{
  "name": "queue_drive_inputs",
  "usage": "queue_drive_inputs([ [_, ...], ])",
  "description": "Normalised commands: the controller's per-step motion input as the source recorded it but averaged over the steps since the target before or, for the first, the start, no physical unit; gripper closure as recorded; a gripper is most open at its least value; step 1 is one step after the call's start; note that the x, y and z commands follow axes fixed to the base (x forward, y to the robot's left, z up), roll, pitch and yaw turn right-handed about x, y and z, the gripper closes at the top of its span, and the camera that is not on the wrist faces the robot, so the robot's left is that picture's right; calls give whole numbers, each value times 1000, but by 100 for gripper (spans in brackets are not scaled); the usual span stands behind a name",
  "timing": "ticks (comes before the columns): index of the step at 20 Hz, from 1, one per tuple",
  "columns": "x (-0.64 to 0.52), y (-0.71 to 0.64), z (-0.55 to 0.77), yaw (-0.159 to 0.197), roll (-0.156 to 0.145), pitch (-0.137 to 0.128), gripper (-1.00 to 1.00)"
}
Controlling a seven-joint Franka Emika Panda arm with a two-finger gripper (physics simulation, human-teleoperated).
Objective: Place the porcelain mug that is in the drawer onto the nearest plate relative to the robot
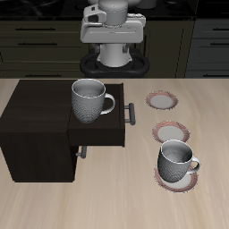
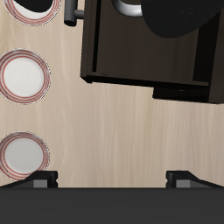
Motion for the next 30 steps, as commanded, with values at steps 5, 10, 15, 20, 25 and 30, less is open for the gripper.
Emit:
queue_drive_inputs([
  [5,323,-72,207,41,12,-7,-100],
  [10,276,21,105,27,5,6,-100],
  [15,346,-6,159,49,37,6,-100],
  [20,298,-65,66,44,-6,4,-100],
  [25,282,-253,107,42,-45,-7,-100],
  [30,174,-243,71,36,-3,8,-100],
])
